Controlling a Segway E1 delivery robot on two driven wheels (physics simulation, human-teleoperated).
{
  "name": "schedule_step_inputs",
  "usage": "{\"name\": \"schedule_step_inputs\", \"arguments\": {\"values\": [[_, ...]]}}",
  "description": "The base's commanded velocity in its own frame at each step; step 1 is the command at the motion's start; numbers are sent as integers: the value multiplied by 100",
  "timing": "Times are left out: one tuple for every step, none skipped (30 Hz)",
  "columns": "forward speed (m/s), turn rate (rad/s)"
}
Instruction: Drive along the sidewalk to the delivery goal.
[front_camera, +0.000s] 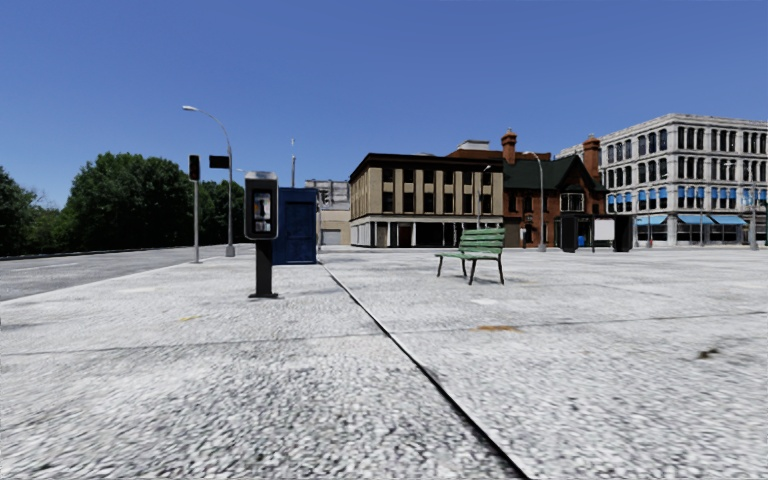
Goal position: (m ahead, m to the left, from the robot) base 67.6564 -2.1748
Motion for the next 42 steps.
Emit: {"name": "schedule_step_inputs", "arguments": {"values": [[156,0],[156,0],[156,0],[156,0],[156,0],[156,0],[156,0],[157,0],[160,0],[160,0],[171,0],[187,0],[200,0],[200,0],[200,0],[200,0],[200,0],[200,0],[200,0],[200,0],[200,0],[200,0],[200,0],[200,0],[200,0],[200,0],[200,0],[200,0],[200,0],[200,0],[200,0],[200,0],[200,0],[200,0],[200,0],[200,0],[200,0],[200,0],[200,0],[200,0],[200,0],[200,0]]}}
